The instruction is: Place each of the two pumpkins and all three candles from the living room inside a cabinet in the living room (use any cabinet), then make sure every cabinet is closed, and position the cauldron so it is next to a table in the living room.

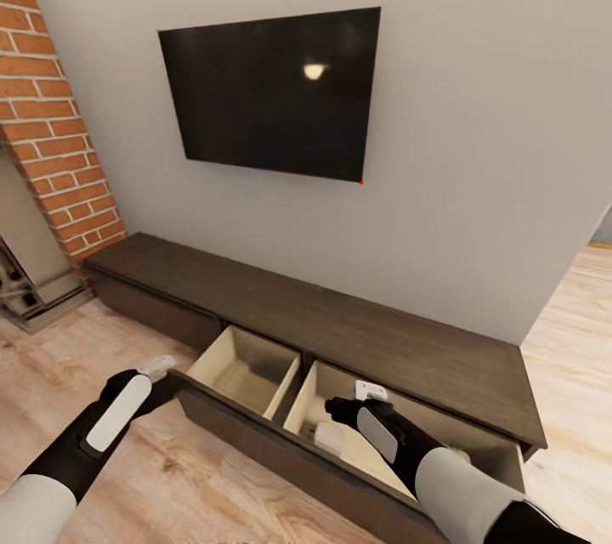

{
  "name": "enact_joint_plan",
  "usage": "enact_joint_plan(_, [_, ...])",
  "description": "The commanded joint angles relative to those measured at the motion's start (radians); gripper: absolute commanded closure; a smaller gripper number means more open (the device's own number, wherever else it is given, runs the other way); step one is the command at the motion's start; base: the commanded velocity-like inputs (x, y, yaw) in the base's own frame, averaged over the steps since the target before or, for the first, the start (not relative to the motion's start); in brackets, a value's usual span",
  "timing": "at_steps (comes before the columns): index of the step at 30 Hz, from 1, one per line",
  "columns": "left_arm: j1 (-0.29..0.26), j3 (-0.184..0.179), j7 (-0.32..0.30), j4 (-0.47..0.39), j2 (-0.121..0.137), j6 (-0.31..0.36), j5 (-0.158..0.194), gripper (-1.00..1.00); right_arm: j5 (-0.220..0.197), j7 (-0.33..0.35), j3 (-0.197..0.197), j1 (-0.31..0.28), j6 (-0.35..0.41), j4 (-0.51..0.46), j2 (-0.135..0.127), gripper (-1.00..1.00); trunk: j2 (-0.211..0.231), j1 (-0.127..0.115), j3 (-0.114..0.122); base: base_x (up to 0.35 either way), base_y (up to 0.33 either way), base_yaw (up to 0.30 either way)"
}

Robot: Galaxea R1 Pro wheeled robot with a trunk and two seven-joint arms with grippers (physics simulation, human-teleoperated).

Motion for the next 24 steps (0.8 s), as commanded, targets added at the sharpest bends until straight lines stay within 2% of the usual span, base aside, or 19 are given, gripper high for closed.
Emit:
enact_joint_plan(1, [-0.001, -0.004, 0.009, -0.003, 0.001, 0.000, 0.009, -1.00, -0.008, -0.008, 0.008, -0.001, 0.002, -0.002, -0.001, -1.00, -0.001, 0.000, -0.001, -0.009, 0.004, 0.288])
enact_joint_plan(6, [-0.001, -0.001, 0.009, -0.011, 0.002, 0.000, 0.009, -1.00, -0.008, -0.008, 0.008, -0.001, 0.002, -0.002, -0.001, -1.00, -0.001, 0.000, -0.001, -0.002, 0.001, 0.288])
enact_joint_plan(17, [0.000, 0.008, 0.009, 0.000, 0.002, -0.001, 0.009, -1.00, -0.008, 0.013, 0.008, -0.001, 0.001, -0.002, -0.001, -1.00, 0.076, -0.042, 0.033, -0.003, 0.000, 0.288])
enact_joint_plan(24, [0.012, 0.010, 0.009, 0.001, 0.004, 0.000, 0.009, -1.00, -0.008, 0.025, 0.008, -0.001, 0.002, -0.002, -0.001, -1.00, 0.125, -0.069, 0.055, -0.252, 0.000, 0.288])
